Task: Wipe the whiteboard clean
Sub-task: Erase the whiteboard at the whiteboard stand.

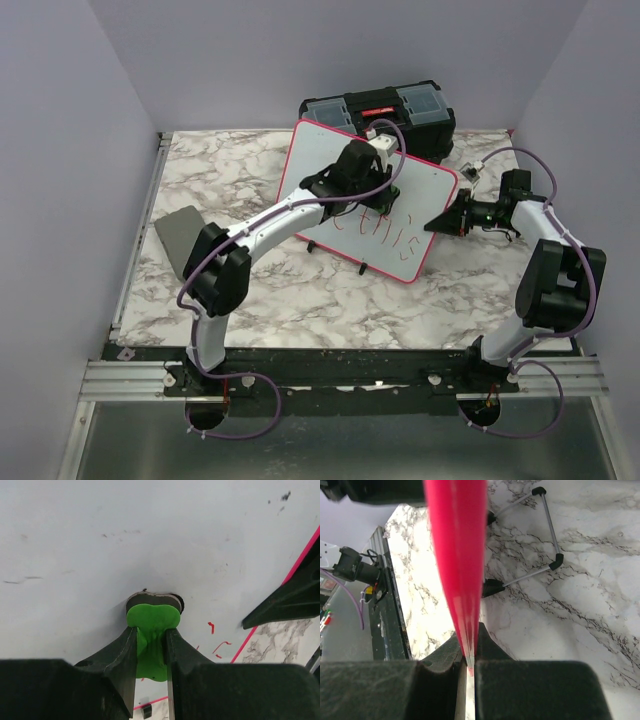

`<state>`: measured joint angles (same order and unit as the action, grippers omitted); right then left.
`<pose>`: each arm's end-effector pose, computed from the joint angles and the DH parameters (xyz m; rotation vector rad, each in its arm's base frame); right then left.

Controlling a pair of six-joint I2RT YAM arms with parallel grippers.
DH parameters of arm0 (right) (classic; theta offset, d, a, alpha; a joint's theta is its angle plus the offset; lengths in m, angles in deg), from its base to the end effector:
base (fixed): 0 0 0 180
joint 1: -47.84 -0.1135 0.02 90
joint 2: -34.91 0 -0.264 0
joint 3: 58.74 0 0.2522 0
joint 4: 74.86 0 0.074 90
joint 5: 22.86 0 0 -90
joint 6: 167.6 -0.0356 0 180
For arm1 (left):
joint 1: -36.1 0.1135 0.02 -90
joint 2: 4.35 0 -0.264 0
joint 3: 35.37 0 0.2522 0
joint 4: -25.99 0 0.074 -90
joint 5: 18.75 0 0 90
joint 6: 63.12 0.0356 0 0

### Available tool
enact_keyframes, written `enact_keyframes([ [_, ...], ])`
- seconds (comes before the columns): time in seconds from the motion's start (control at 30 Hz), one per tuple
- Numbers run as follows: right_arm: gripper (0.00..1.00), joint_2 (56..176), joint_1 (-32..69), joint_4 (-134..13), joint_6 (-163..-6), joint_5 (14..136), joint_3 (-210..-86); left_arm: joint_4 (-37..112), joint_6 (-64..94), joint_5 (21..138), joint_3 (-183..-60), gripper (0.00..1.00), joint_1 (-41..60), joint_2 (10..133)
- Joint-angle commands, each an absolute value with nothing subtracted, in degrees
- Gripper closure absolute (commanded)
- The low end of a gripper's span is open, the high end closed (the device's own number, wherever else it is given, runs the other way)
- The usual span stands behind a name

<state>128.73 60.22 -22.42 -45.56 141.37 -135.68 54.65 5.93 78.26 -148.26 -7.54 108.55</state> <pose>0.3086 -0.0327 0.2254 -0.6213 1.9478 1.2792 0.3378 -0.3281 0.3042 0.5041 2.1118 -0.7997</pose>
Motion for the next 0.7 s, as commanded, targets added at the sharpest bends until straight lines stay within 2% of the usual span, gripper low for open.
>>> enact_keyframes([
  [0.0,0.99,127.9,59.6,-21.98,-41.44,146.57,-137.8,54.93,5.1,76.27,-142.59,1.0,-9.43,111.74],
  [0.4,0.99,127.29,59.61,-21.37,-40.91,146.77,-137.98,64.45,8.25,71.72,-162.59,1.0,-6.01,116.03],
  [0.53,0.99,127.46,59.56,-21.04,-40.61,146.85,-138.07,65.9,8.8,70.27,-164.53,1.0,-4.26,115.89],
  [0.67,0.99,127.68,59.55,-20.23,-39.84,146.94,-138.33,65.11,9.3,71.25,-161.55,1.0,-4.42,115.32],
])
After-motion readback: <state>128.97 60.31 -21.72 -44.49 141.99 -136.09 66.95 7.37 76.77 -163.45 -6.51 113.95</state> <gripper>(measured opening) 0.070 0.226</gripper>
